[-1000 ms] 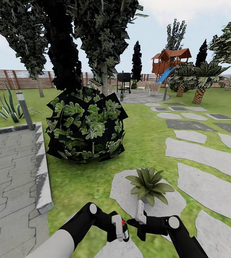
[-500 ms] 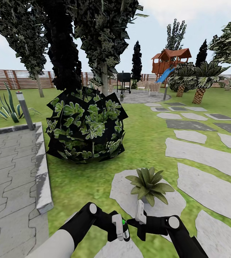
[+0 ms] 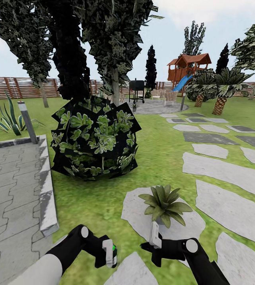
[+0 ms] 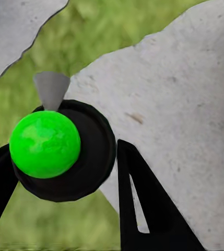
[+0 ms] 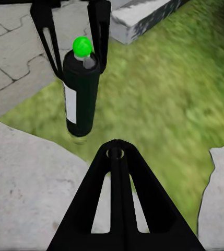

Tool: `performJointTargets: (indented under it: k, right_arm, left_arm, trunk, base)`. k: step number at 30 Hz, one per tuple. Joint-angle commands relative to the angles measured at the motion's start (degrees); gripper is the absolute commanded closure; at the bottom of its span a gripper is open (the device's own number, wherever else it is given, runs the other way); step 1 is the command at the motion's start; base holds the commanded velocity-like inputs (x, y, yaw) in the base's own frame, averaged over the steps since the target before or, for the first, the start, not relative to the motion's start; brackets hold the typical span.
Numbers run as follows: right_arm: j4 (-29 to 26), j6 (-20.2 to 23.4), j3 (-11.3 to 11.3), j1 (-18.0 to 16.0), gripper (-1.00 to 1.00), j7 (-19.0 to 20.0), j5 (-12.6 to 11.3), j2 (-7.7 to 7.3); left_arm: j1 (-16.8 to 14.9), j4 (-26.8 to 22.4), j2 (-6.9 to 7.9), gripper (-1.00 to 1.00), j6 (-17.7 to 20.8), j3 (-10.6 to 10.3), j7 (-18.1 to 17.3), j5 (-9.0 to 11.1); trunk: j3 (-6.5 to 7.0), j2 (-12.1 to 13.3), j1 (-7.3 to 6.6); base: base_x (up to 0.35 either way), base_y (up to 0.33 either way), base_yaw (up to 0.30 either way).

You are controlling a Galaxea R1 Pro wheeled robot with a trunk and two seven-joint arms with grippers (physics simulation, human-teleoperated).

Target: Pick up the pesticide atomizer in the garden and spray insectifuge to fully cover both potted plants in the garden.

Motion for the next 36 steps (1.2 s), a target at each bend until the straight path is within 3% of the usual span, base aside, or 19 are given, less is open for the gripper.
performJointTargets:
  k: [1,7,8,12,16,17,19,20,23,24,26,32,35,36]
  right_arm:
    - [-0.05,-0.56,-0.07,-0.03,1.00,0.03,0.85,0.03]
    - [-0.02,-0.56,-0.15,-0.04,1.00,0.03,1.45,0.00]
    - [0.01,-0.56,-0.20,-0.04,-1.00,0.03,1.46,-0.03]
    - [0.10,-0.62,-0.51,-0.03,-1.00,-0.38,1.47,-0.18]
    - [0.52,-0.78,-0.87,0.01,-1.00,-6.57,1.48,-1.14]
    - [1.96,-0.84,-1.60,0.03,-1.00,-10.34,1.41,-2.22]
    - [5.74,-0.88,-3.63,0.04,-1.00,-15.82,1.21,-3.57]
    - [9.09,-0.89,-5.87,0.04,-1.00,-19.84,1.12,-4.10]
    - [16.43,-1.02,-11.94,0.10,-1.00,-28.68,1.06,-4.56]
    - [20.76,-1.11,-15.47,0.13,-1.00,-33.83,1.06,-4.63]
    - [28.50,-1.62,-20.42,0.19,-1.00,-43.31,1.08,-4.69]
    - [42.51,-6.70,-24.80,0.22,-1.00,-69.25,0.77,-4.57]
    - [47.68,-8.43,-25.90,0.22,-1.00,-76.47,-0.93,-4.50]
    - [48.41,-9.18,-26.03,0.22,-1.00,-77.23,-1.72,-4.58]
  left_arm:
    - [-0.02,-0.07,0.39,1.00,-0.60,0.05,-0.09,-0.45]
    - [0.02,-0.08,4.29,1.00,-0.56,0.06,-0.09,-0.46]
    - [0.01,-0.07,5.10,1.00,-0.56,0.09,-0.09,-0.46]
    - [0.07,-0.07,7.17,1.00,-0.55,0.20,0.01,-0.46]
    - [0.45,-0.09,7.80,1.00,0.06,0.96,6.42,0.01]
    - [0.49,-0.08,7.81,1.00,0.34,1.59,8.86,0.20]
    - [0.54,0.35,7.49,1.00,1.59,5.38,14.36,0.46]
    - [0.53,1.23,7.13,1.00,2.54,9.14,16.55,0.53]
    - [0.39,2.52,5.31,1.00,4.49,16.75,19.00,0.54]
    - [0.33,2.87,4.14,1.00,6.25,19.78,20.07,0.52]
    - [0.16,3.11,2.57,1.00,10.93,22.60,21.83,0.57]
    - [-0.23,2.46,-1.37,1.00,26.57,24.10,22.82,0.59]
    - [-0.32,2.26,-2.09,1.00,32.48,24.13,22.67,0.56]
    - [-0.35,2.21,-2.16,1.00,33.58,24.14,22.61,0.54]
  trunk:
    - [-0.06,-0.02,-0.01]
    - [-0.06,-0.02,-0.01]
    - [-0.06,-0.02,-0.01]
    - [-0.06,-0.02,-0.01]
    - [-0.06,-0.02,-0.01]
    - [-0.06,-0.02,-0.01]
    - [-0.06,-0.02,-0.01]
    - [-0.06,-0.02,-0.01]
    - [-0.06,-0.02,-0.01]
    - [-0.06,-0.02,-0.01]
    - [-0.06,-0.02,-0.01]
    - [-0.06,-0.02,-0.01]
    - [-0.06,-0.02,-0.01]
    - [-0.06,-0.02,-0.01]
  base:
    - [0.000,0.000,0.000]
    - [0.000,0.000,0.000]
    - [0.000,0.000,0.000]
    - [0.000,0.000,0.000]
    - [0.000,0.000,0.000]
    - [0.000,0.000,0.000]
    - [0.000,0.000,0.000]
    - [0.000,0.000,0.000]
    - [0.000,0.000,0.000]
    - [0.000,0.000,0.000]
    - [0.000,0.000,0.000]
    - [0.000,0.000,0.000]
    - [0.000,0.000,0.000]
    - [0.000,0.000,0.000]
